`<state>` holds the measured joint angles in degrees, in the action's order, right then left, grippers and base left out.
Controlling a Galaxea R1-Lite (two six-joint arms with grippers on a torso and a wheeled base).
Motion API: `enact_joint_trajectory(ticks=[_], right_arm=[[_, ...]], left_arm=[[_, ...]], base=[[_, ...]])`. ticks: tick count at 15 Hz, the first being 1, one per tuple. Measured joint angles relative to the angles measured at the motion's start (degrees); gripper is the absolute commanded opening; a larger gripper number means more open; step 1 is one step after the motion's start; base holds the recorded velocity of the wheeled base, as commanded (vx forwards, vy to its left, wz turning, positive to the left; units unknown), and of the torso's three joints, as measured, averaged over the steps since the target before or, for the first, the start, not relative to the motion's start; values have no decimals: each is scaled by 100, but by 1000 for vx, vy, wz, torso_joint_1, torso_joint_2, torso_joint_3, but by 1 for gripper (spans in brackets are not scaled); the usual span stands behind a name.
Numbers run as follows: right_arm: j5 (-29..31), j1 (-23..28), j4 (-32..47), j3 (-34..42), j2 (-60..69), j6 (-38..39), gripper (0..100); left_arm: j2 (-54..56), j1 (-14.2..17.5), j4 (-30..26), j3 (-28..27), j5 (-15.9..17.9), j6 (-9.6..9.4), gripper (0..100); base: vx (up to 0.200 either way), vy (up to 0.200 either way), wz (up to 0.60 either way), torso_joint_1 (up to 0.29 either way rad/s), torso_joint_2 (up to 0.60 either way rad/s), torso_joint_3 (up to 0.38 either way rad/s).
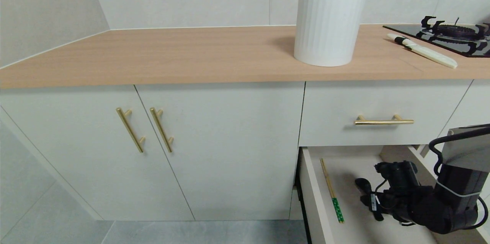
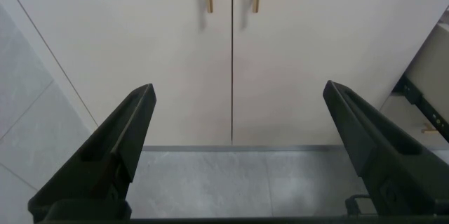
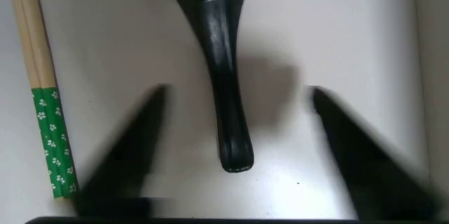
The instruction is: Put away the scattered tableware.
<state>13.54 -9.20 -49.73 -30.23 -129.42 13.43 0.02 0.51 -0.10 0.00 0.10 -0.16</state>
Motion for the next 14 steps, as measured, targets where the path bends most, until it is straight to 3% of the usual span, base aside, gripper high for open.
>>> enact_joint_trajectory(ticks=[9,11,14], right_arm=[[-60,-49,132,566,1398,-299,100],[-66,-61,703,623,1974,-369,100],[-241,-165,2586,350,3090,-384,100]], left_arm=[[0,0,0,0,0,-2,100],[0,0,0,0,0,0,100],[0,0,0,0,0,-2,100]], base=[[0,0,0,0,0,0],[0,0,0,0,0,0],[0,0,0,0,0,0]])
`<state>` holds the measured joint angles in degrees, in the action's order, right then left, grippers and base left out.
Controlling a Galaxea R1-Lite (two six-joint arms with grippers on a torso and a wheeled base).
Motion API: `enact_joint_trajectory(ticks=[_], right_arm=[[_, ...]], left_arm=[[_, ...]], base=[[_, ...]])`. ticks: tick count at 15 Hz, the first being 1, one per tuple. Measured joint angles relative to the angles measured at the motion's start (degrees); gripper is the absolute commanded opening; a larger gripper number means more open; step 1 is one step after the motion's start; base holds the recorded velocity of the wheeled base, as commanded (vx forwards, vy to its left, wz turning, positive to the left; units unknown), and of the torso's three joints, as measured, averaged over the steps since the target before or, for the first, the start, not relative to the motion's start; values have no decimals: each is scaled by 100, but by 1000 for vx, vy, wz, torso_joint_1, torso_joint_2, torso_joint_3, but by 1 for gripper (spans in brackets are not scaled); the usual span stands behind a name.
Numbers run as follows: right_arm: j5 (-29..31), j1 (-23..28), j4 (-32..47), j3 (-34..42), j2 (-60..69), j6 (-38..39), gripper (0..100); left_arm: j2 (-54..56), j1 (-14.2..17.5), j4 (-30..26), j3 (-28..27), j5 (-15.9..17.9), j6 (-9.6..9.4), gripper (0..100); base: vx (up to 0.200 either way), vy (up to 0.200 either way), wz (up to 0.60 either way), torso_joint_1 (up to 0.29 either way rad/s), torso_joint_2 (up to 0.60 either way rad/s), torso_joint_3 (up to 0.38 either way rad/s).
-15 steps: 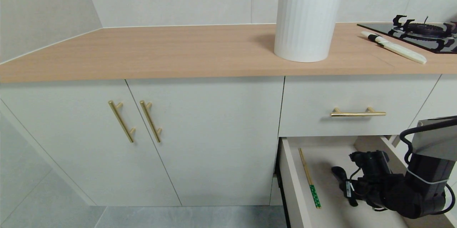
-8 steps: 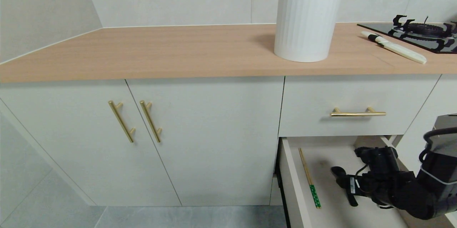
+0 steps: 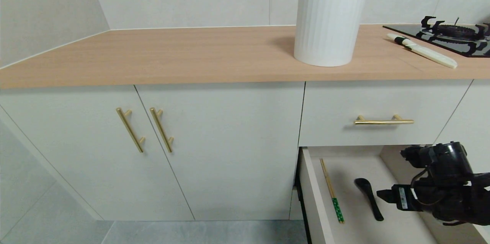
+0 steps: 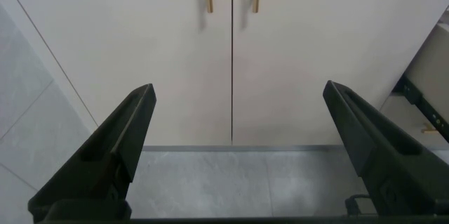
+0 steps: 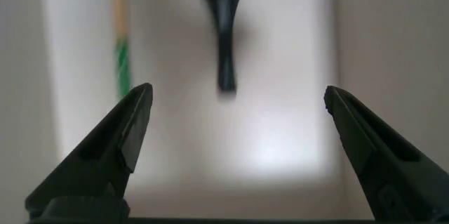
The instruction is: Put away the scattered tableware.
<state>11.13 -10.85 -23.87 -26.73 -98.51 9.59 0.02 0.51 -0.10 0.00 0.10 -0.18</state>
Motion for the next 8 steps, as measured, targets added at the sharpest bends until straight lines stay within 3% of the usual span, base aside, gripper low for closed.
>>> enact_joint_trajectory(ticks=[2,4,5,8], right_arm=[[-177,-216,1687,-383,817,6,100],[-257,-524,2687,-778,1409,17,100],[-271,-624,2862,-905,1613,22,100],[-268,-723,3035,-1012,1957,15,100]], left_arm=[[0,0,0,0,0,2,100],[0,0,0,0,-5,7,100],[0,0,0,0,-5,7,100],[0,0,0,0,-2,9,100]], base=[[0,0,0,0,0,0],[0,0,0,0,0,0],[0,0,0,0,0,0],[-200,0,0,11,2,4]])
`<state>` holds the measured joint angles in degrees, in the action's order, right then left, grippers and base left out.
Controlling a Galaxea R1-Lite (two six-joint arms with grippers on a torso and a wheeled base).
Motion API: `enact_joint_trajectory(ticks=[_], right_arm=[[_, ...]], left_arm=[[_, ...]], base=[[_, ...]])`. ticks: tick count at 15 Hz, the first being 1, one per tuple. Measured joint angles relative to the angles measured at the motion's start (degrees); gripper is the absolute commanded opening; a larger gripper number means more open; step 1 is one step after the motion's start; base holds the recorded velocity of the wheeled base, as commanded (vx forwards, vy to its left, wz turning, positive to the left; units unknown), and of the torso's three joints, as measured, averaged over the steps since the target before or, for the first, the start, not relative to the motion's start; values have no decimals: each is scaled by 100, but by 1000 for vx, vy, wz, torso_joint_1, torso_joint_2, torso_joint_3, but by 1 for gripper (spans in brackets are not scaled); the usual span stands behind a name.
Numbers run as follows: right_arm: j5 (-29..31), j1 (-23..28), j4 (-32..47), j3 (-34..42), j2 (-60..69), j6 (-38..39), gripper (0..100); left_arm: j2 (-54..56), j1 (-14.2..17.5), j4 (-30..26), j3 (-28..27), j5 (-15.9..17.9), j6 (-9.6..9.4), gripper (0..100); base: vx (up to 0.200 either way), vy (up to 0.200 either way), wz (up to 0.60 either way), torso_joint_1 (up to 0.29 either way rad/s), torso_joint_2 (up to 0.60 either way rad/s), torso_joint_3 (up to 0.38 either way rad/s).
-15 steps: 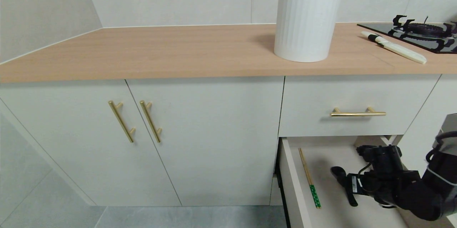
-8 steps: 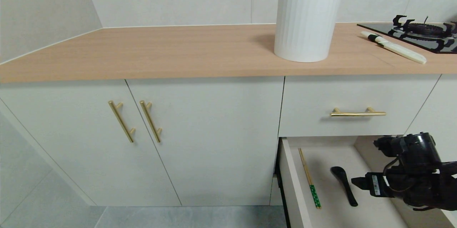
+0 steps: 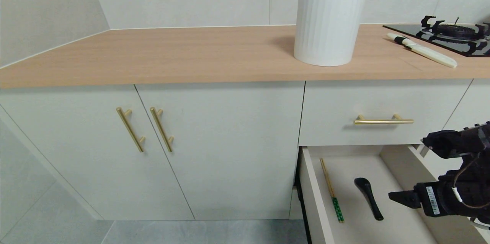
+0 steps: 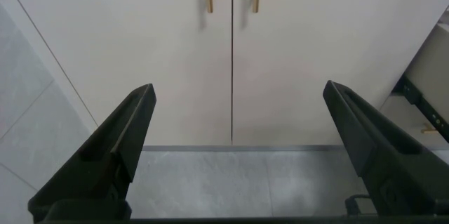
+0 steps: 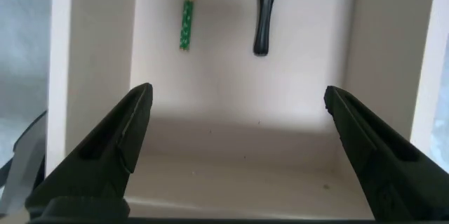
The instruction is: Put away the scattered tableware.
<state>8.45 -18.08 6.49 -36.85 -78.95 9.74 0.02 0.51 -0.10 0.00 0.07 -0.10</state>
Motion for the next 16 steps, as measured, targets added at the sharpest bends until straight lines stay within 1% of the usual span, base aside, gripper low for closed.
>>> enact_joint_trajectory(ticks=[4,9,16], right_arm=[[-2,-157,438,-90,249,-9,100],[-2,-273,790,-184,423,-24,100],[-9,-461,1097,-199,200,-22,100]], left_arm=[[0,1,0,0,0,0,100],[0,0,0,0,-2,0,100],[0,0,0,0,2,0,100]], base=[[-200,0,0,-1,1,4],[-200,0,0,8,0,1],[0,0,0,0,0,0]])
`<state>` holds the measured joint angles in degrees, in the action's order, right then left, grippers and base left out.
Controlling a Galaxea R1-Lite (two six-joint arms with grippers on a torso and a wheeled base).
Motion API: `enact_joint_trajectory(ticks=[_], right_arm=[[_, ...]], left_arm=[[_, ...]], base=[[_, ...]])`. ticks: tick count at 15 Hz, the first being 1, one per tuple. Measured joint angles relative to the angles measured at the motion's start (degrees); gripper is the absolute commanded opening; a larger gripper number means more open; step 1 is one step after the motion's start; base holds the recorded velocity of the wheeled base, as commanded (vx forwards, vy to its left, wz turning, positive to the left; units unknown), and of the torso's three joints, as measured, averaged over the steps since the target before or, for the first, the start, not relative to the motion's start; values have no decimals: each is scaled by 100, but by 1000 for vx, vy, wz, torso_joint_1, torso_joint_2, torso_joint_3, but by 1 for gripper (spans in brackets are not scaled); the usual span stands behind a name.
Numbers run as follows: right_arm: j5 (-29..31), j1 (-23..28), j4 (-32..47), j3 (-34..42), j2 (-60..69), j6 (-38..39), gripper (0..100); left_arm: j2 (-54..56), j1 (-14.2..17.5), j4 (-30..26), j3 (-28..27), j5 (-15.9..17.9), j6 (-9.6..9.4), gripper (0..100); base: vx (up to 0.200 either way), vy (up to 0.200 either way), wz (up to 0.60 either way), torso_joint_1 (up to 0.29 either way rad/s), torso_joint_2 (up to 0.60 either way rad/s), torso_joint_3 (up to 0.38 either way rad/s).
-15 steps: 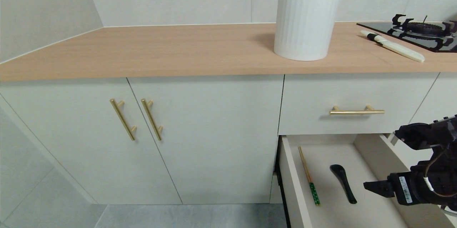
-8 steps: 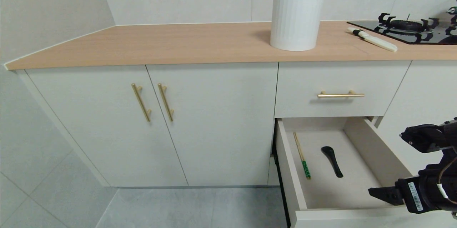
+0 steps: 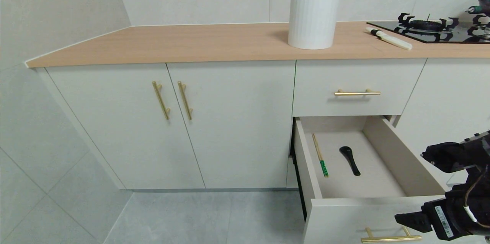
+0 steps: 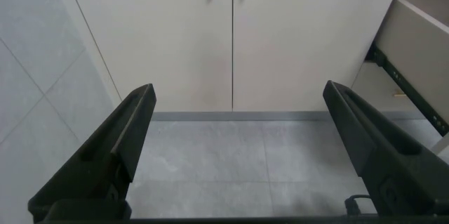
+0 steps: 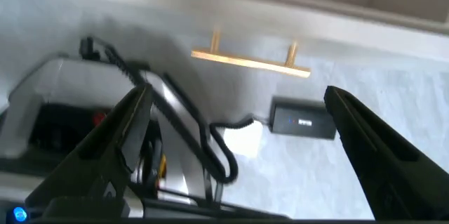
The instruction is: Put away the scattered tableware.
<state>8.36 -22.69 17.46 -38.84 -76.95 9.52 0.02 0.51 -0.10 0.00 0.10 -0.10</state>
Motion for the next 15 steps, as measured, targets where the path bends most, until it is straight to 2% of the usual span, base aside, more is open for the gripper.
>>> enact_joint_trajectory(ticks=[7,11,15], right_arm=[[30,-138,68,-35,-1217,334,100],[85,-129,-569,1,-1632,583,100],[382,-126,-961,4,-1825,772,100]], left_arm=[[0,0,0,0,0,0,100],[0,1,0,0,-2,0,100],[0,0,2,0,-2,-4,100]], base=[[0,0,0,0,0,0],[0,0,0,0,0,0],[0,0,0,0,0,0]])
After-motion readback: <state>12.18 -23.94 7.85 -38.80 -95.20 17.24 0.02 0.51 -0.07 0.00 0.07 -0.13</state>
